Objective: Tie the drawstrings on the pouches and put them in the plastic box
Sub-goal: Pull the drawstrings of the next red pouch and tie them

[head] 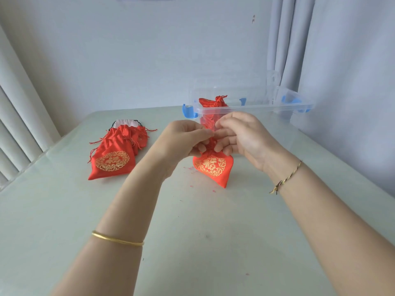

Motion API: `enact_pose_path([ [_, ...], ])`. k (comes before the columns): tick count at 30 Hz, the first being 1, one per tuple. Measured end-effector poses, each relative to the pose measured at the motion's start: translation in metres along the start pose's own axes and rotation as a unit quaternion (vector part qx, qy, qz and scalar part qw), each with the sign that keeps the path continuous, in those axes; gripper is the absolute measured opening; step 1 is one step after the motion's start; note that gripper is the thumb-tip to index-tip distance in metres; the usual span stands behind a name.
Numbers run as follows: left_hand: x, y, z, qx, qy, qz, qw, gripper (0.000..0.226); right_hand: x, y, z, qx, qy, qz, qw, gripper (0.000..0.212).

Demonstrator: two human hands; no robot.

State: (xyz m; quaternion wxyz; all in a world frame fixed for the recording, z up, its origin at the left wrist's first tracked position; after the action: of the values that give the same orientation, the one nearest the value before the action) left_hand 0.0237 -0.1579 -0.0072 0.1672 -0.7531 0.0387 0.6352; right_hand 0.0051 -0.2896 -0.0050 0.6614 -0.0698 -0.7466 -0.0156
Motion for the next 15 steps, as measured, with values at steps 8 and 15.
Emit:
enact_pose_path([
  [8,0.002,-0.006,0.000,-0.048,-0.022,0.077,0.996,0.013,0.003,0.005,0.000,0.010,-0.139,0.113,0.984,0.019],
  [15,0.003,-0.009,0.001,-0.072,-0.031,0.096,0.992,0.004,0.005,0.011,0.004,-0.057,-0.298,0.252,0.919,0.013],
])
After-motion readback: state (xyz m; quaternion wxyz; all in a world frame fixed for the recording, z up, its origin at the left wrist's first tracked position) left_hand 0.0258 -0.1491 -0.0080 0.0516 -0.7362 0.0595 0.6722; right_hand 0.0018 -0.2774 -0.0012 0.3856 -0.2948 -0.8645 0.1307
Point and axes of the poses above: each hand's wrist, its own z-axis away from the middle knuckle, its own y-axis out of the palm, x = y × z, the point moved 4 cm from there along -z, towards the middle knuckle, and after that the axes turned 3 degrees about -x, right-handed, at the moved point
